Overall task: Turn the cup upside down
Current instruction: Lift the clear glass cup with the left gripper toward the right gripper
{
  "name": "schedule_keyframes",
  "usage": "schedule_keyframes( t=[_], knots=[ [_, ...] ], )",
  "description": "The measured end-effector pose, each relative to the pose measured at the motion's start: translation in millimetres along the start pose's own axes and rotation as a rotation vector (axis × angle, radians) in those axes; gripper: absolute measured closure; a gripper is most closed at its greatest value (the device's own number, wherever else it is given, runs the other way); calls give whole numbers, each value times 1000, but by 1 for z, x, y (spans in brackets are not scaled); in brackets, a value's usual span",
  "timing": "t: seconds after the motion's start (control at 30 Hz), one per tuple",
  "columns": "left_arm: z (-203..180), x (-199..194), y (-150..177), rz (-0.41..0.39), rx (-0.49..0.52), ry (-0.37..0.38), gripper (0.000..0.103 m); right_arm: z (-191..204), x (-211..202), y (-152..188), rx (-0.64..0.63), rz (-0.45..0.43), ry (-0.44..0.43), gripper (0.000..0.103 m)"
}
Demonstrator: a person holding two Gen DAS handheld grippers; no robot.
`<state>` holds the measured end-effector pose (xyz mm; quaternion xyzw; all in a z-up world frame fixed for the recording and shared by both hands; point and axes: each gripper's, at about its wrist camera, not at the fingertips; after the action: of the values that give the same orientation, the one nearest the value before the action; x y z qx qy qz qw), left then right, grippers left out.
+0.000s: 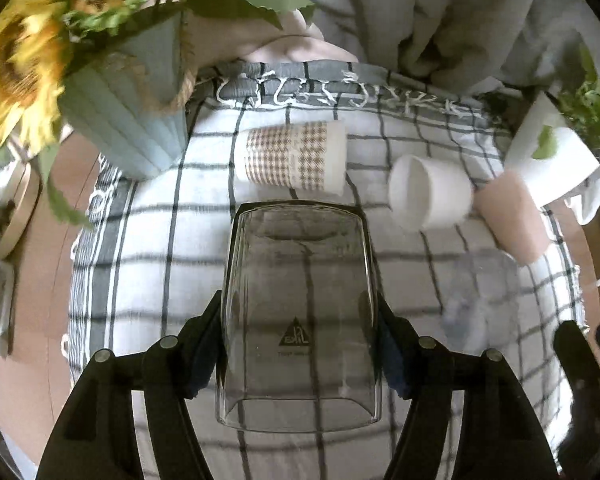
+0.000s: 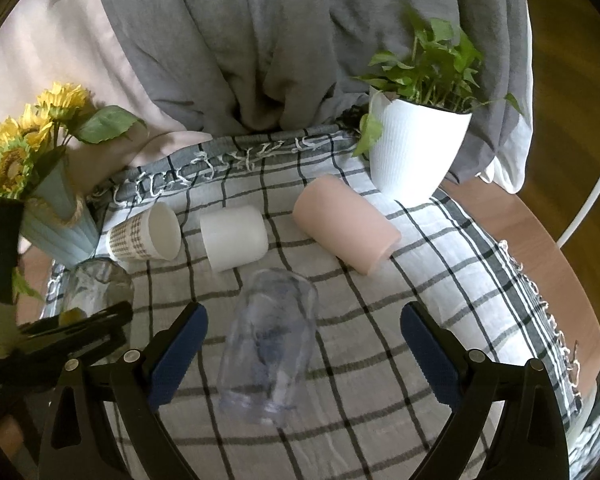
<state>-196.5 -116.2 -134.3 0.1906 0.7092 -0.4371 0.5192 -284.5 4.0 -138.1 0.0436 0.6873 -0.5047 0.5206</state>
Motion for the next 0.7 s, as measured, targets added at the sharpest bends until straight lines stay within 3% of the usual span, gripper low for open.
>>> schedule_keyframes(
  t=[0.2, 0.23, 0.47, 0.7],
  knots=[
    [-8, -13, 42, 19, -42, -3, 36, -19, -11, 19, -13, 23, -22, 6],
    [-9, -14, 49, 12, -136, -51, 36, -22, -12, 23, -20, 28, -22, 6],
    [-16, -8, 92, 61, -170, -64, 36, -35, -13, 51, -70, 86, -52, 6],
    [-18, 4, 113, 95, -191, -72, 36, -41, -9, 73, -114, 136, -64, 6]
  ],
)
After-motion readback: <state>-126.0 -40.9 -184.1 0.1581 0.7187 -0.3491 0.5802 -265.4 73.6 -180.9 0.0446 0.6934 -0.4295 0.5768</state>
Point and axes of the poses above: each gripper's, at about its wrist camera, not at the fingertips, and x roughly the way its jaws point, z to its left, y to its underside, and after that the axes turned 5 degrees about -x, right-handed
